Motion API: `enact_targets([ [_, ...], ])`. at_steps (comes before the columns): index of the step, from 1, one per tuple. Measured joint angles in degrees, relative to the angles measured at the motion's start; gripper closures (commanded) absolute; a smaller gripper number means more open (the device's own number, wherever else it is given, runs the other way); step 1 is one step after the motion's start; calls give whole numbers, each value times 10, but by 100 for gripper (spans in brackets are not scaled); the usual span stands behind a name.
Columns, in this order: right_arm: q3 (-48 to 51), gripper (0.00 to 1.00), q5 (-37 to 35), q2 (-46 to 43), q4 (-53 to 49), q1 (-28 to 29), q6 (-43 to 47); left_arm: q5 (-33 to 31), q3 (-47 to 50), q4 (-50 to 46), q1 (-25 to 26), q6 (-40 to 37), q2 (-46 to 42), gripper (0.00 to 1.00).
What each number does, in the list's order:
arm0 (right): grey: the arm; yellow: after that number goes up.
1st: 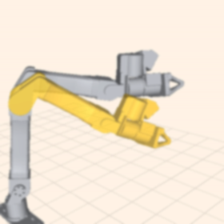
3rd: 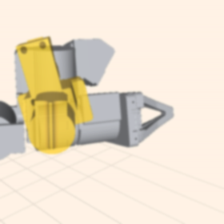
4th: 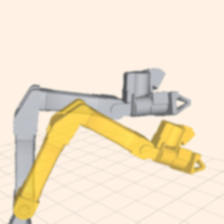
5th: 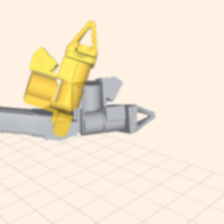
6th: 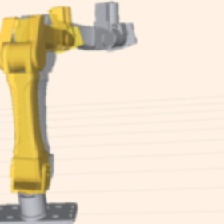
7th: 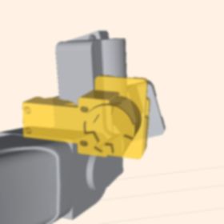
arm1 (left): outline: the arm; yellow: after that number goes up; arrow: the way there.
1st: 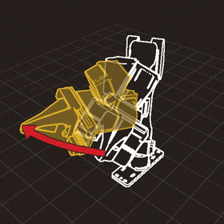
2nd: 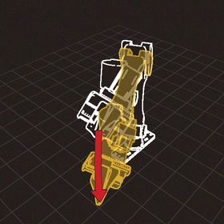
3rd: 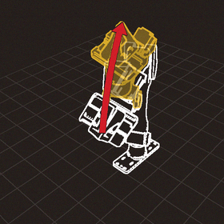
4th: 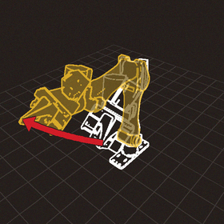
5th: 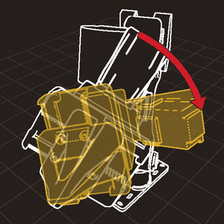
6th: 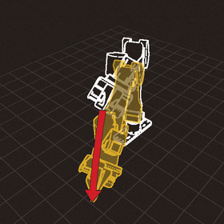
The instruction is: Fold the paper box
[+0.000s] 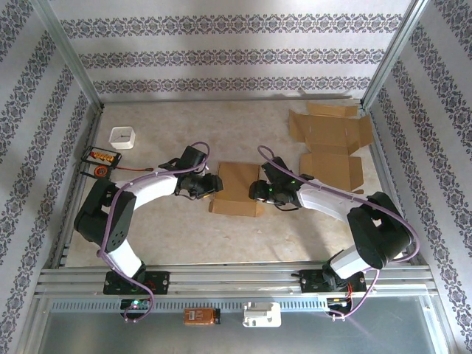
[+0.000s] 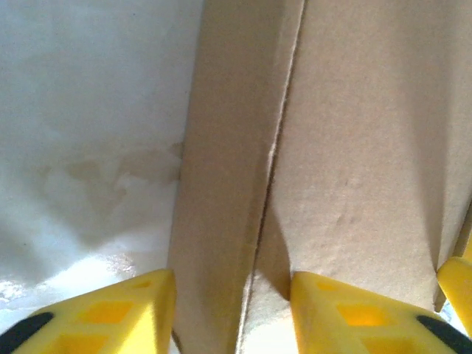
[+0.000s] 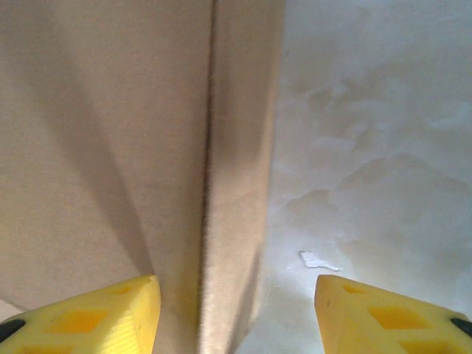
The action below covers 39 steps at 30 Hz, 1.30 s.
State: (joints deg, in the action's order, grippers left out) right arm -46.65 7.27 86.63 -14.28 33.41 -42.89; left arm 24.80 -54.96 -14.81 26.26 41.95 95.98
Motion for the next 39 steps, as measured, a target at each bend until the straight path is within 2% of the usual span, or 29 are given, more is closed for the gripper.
enact_targets([
  [6, -21, 38, 32, -4, 11, -27, -5, -14, -10, -19, 0, 2, -18, 30],
  [9, -36, 39, 40, -4, 22, -43, -7, -20, -28, -19, -2, 2, -27, 26],
  [13, -43, 49, 49, 5, 43, -57, -12, -19, -34, -12, -12, 5, -31, 22],
  [16, -43, 50, 61, 25, 54, -63, -17, -10, -33, 0, -18, 9, -31, 20],
  [20, -42, 53, 77, 55, 65, -63, -19, 8, -25, 25, -20, 18, -28, 21],
  [25, -27, 62, 86, 64, 83, -63, -25, 28, 8, 60, -20, 36, -23, 43],
  [32, -24, 67, 96, 81, 125, -62, -39, 66, 46, 132, -27, 70, 3, 56],
  [36, -24, 70, 91, 90, 148, -62, -40, 67, 48, 140, -32, 81, 5, 56],
  [37, -24, 71, 91, 91, 152, -62, -41, 65, 48, 140, -32, 81, 4, 52],
  [39, -19, 74, 93, 92, 168, -63, -41, 63, 48, 139, -32, 79, -3, 39],
])
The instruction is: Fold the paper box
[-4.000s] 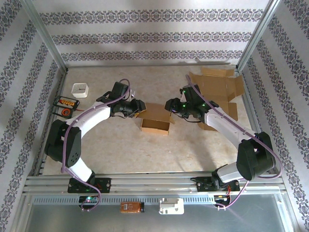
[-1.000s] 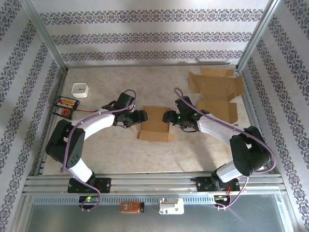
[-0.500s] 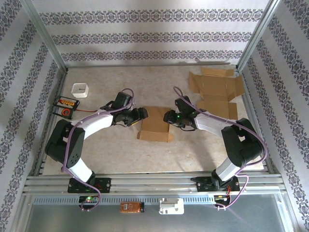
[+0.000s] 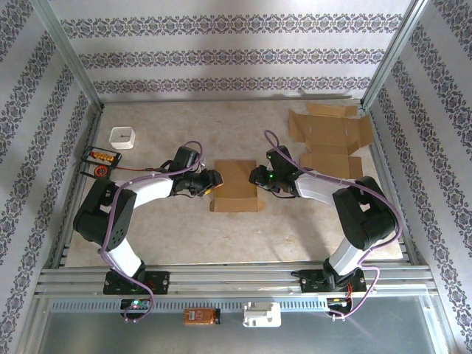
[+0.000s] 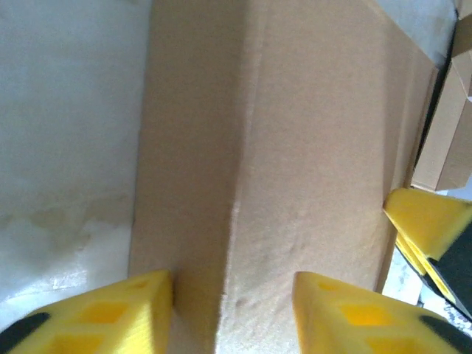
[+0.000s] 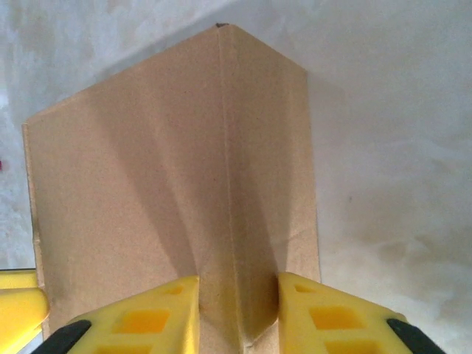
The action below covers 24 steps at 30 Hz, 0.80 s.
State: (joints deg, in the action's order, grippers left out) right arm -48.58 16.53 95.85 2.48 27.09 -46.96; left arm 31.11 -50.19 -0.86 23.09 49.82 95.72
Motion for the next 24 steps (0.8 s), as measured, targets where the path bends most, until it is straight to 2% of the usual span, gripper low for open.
enact_targets([
  [2, 12, 76, 10, 0, 24, -1, 1, -5, 0, -4, 0, -6, -16, 29],
  [5, 33, 78, 44, 0, 64, -12, 7, -16, 0, -16, -2, -18, -50, 23],
  [9, 64, 79, 101, 2, 118, -38, 16, -20, -1, -17, -12, -26, -92, 20],
  [13, 87, 80, 152, 8, 165, -60, 18, -22, -1, -17, -31, -29, -98, 18],
  [20, 109, 82, 182, 15, 213, -78, 22, -10, 1, -14, -33, -28, -80, 12],
  [24, 126, 83, 202, 15, 242, -90, 21, 18, 14, 10, -33, -26, -68, 10],
])
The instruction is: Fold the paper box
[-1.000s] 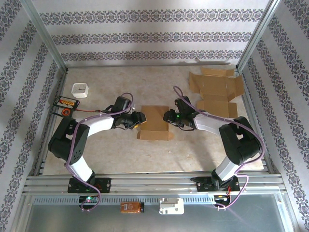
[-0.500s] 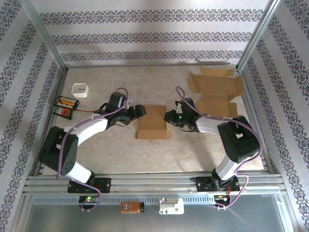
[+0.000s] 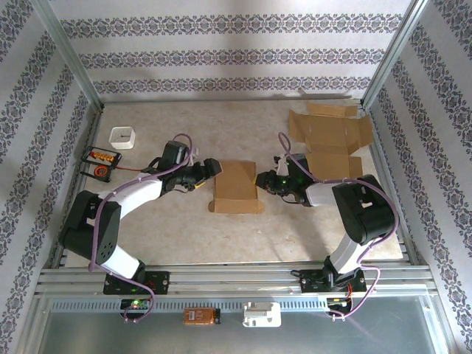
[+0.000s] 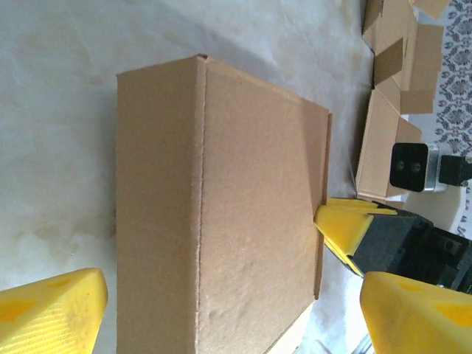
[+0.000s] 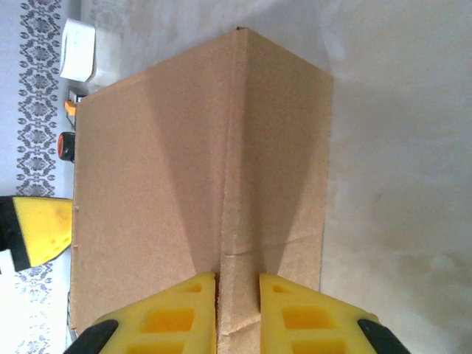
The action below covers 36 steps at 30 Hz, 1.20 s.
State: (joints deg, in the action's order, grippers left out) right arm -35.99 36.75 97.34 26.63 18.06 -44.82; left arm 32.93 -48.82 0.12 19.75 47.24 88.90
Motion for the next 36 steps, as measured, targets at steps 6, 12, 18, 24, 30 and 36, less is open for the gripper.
enact_targets([
  [6, 15, 84, 20, 1, 23, -17, 0, 31, 15, 36, 0, 10, 19, 8],
  [12, 17, 84, 39, 10, 36, -27, -5, 47, 38, 102, 1, 48, 48, 8],
  [18, 17, 84, 45, 15, 45, -30, -14, 52, 49, 168, 23, 93, 96, 8],
  [24, 17, 84, 46, 19, 52, -30, -18, 38, 62, 236, 51, 144, 110, 20],
  [30, 17, 79, 45, 24, 64, -31, -24, 21, 80, 320, 68, 205, 129, 42],
  [36, 25, 50, 30, 10, 49, -33, -39, 15, 81, 335, 73, 221, 120, 45],
])
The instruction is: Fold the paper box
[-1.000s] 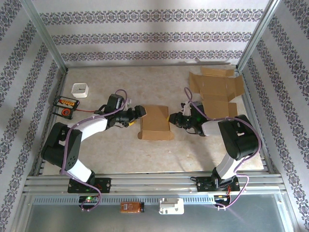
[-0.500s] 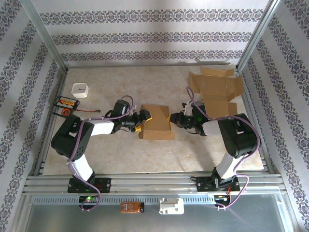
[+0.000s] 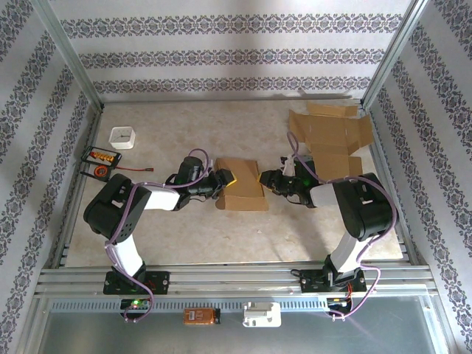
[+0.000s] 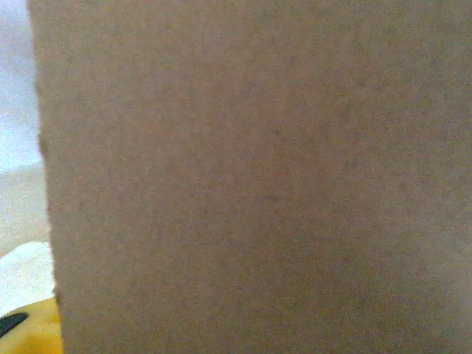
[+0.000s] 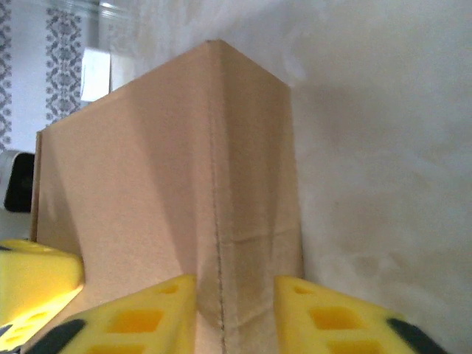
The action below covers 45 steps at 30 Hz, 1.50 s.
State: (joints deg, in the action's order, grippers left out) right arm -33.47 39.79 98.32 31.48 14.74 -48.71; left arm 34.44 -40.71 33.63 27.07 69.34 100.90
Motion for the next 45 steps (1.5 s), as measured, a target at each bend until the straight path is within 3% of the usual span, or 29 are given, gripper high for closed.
enact_targets([
  [4, 28, 35, -18, -63, -53, 2, -9, -18, -1, -20, -1, 2, -24, 45],
  [9, 38, 14, -102, -255, -116, 51, 53, -30, -14, -76, -3, -1, -64, 45],
  [12, 38, 3, -186, -384, -128, 132, 156, -33, -30, -121, -10, -10, -92, 45],
  [17, 65, 2, -288, -497, -102, 273, 419, -37, -48, -181, -37, -26, -145, 45],
  [22, 78, 2, -351, -448, -105, 369, 702, -36, -61, -218, -57, -31, -168, 46],
  [29, 60, 2, -446, -264, -31, 373, 943, -36, -64, -242, -61, -31, -185, 48],
  [34, 8, 3, -521, -119, 82, 369, 1043, -36, -64, -246, -62, -29, -193, 48],
  [39, -28, 9, -563, -40, 190, 358, 1090, -34, -63, -246, -62, -22, -199, 48],
  [45, -38, 31, -567, -10, 242, 347, 1102, -31, -58, -242, -66, -11, -206, 48],
])
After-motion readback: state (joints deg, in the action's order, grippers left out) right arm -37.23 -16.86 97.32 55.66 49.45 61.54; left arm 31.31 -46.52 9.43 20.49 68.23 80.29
